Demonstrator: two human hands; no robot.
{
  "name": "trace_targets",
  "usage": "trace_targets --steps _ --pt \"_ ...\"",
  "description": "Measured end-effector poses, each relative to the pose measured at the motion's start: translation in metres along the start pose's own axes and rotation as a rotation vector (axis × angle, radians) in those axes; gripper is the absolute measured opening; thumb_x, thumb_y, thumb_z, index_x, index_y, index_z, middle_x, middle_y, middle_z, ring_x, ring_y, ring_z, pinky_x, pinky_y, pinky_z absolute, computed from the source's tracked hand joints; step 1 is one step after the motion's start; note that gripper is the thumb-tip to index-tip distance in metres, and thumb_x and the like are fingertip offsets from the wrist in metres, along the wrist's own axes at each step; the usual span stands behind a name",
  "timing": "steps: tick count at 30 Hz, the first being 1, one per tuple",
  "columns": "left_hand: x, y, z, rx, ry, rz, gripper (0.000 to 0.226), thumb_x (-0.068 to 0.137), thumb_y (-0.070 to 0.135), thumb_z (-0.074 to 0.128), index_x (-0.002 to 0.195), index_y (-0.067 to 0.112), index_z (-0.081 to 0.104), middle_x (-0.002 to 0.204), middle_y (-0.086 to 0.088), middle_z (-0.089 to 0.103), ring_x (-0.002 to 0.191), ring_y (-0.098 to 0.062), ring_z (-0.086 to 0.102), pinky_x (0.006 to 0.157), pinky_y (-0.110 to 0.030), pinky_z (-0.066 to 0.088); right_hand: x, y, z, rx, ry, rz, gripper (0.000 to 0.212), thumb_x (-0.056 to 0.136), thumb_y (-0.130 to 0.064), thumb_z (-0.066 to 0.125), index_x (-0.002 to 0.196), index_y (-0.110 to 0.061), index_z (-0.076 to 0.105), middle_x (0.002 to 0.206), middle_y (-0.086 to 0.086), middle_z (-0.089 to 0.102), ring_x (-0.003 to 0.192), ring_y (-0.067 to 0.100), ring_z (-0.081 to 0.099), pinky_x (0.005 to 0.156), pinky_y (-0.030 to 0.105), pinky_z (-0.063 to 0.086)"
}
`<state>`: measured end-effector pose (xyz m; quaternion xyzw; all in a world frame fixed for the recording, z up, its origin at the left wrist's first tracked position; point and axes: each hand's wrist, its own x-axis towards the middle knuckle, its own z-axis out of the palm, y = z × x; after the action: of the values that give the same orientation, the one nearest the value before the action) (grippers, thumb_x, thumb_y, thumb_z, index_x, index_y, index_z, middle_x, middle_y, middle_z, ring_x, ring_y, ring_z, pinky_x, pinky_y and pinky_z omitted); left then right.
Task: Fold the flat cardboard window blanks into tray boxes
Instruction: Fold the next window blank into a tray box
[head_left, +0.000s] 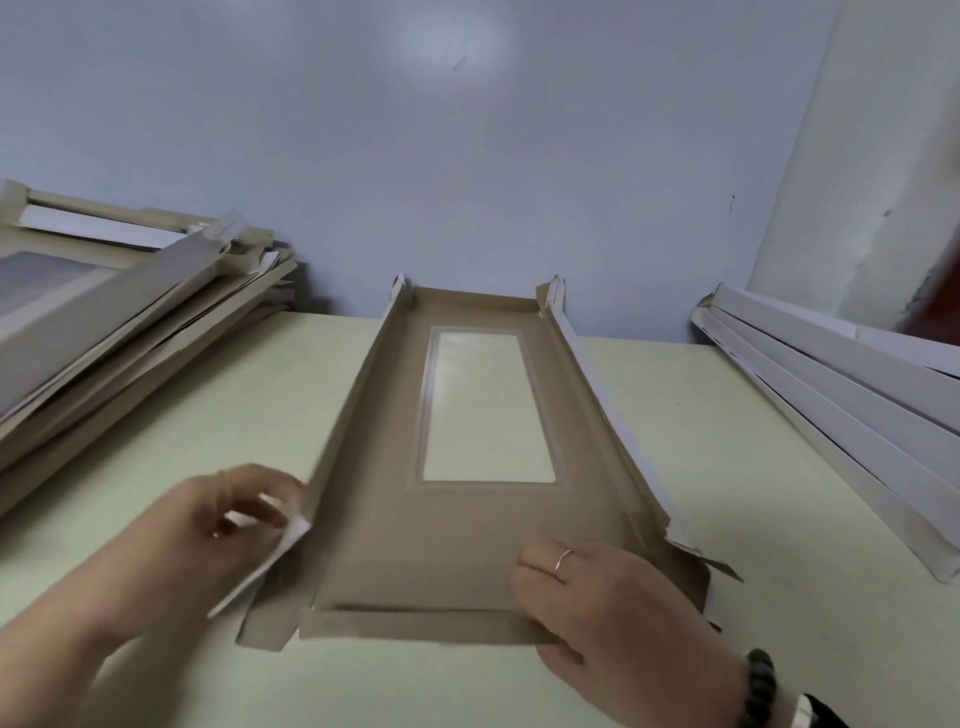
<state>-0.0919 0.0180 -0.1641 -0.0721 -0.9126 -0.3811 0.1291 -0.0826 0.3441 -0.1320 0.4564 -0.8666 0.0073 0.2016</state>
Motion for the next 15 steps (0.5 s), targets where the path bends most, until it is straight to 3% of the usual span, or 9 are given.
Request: trace_targets --steps 3,6,8,10,13,15 --pt "-0.001 -0.008 0.001 -0.04 -0.248 0.005 0.061 0.076 -0.016 0.052 0.096 0.039 0.07 0.119 0.03 0.056 0.09 0.0 0.064 0.071 -0.013 0.05 -0.003 -0.002 -0.001 0.07 -0.143 0.013 0.03 0.05 -0.039 0.07 0.064 -0.025 0.048 0.068 -0.012 0.05 0.053 0.005 0.046 0.047 0.016 0.028" --pt "0.001 -0.015 -0.002 -0.142 -0.4 -0.009 0.059 0.078 -0.017 0.057 0.103 0.034 0.07 0.129 0.032 0.047 0.114 0.005 0.053 0.085 -0.012 0.046 -0.001 -0.002 -0.004 0.23 -0.15 0.091 0.038 0.07 -0.054 0.06 0.071 -0.023 0.037 0.077 -0.01 0.042 0.064 0.006 0.037 0.058 0.016 0.02" --pt "0.001 -0.017 -0.003 -0.23 -0.427 -0.041 0.045 0.075 -0.007 0.067 0.103 0.029 0.071 0.129 0.03 0.048 0.118 0.004 0.051 0.086 -0.017 0.049 0.0 -0.001 -0.004 0.35 -0.183 0.104 0.042 0.078 -0.058 0.054 0.076 -0.021 0.036 0.083 -0.009 0.034 0.071 0.007 0.029 0.066 0.017 0.019" --pt "0.001 -0.014 -0.004 -0.334 -0.415 -0.1 0.032 0.068 0.011 0.078 0.098 0.022 0.074 0.126 0.027 0.053 0.111 -0.003 0.059 0.076 -0.022 0.054 0.0 -0.001 -0.002 0.373 -0.152 0.073 0.042 0.079 -0.057 0.057 0.075 -0.02 0.036 0.082 -0.008 0.034 0.069 0.005 0.028 0.067 0.017 0.018" --pt "0.002 -0.007 -0.005 -0.423 -0.365 -0.123 0.051 0.053 0.046 0.086 0.09 0.014 0.077 0.12 0.018 0.061 0.102 -0.01 0.065 0.073 -0.022 0.054 -0.001 -0.002 -0.001 0.262 -0.115 0.06 0.04 0.076 -0.053 0.061 0.071 -0.02 0.04 0.077 -0.007 0.042 0.065 0.005 0.03 0.063 0.016 0.018" --pt "0.001 0.002 -0.006 -0.407 -0.317 -0.07 0.041 0.061 0.05 0.08 0.086 0.018 0.078 0.113 0.013 0.067 0.107 -0.004 0.061 0.082 -0.013 0.049 -0.001 -0.001 0.0 0.285 -0.125 0.079 0.038 0.076 -0.051 0.062 0.073 -0.019 0.042 0.078 -0.007 0.042 0.066 0.006 0.031 0.064 0.017 0.018"
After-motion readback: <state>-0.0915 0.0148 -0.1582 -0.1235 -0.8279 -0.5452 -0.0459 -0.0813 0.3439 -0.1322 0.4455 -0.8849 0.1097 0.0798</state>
